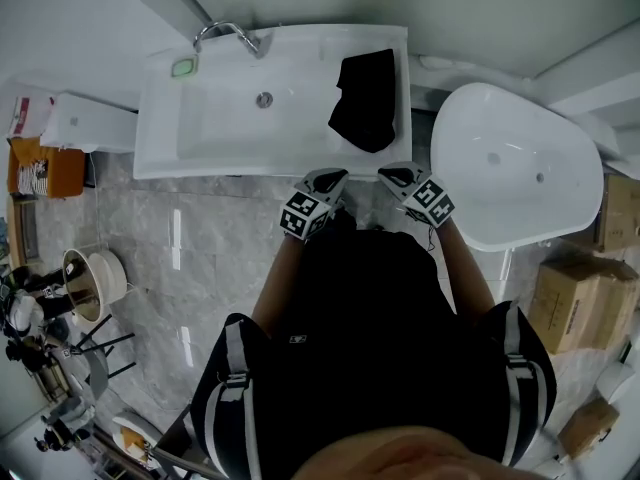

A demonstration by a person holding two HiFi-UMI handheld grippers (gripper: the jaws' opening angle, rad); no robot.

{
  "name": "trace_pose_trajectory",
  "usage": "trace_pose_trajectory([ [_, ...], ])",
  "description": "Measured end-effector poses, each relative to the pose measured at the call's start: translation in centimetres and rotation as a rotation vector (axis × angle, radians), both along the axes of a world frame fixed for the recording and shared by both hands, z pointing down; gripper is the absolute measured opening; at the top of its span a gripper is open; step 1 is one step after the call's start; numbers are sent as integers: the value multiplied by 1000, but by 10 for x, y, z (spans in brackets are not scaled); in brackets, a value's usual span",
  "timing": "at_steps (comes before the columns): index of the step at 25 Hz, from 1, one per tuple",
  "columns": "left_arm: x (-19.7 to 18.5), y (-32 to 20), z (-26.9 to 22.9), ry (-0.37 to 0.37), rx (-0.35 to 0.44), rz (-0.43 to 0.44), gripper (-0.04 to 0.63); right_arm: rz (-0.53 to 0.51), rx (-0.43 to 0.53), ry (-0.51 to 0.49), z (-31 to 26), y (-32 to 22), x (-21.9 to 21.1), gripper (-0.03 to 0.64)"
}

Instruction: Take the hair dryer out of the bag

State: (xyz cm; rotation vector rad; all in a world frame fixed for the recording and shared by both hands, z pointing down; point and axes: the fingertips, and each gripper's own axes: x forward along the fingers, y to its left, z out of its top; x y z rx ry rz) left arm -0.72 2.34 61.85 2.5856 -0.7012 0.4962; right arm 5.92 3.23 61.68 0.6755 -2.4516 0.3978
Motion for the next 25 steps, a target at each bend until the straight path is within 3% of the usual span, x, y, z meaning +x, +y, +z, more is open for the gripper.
trace_pose_trajectory([
  [25,-51,-59,23,30,-36,75,15,106,-17,64,22,-61,-37,60],
])
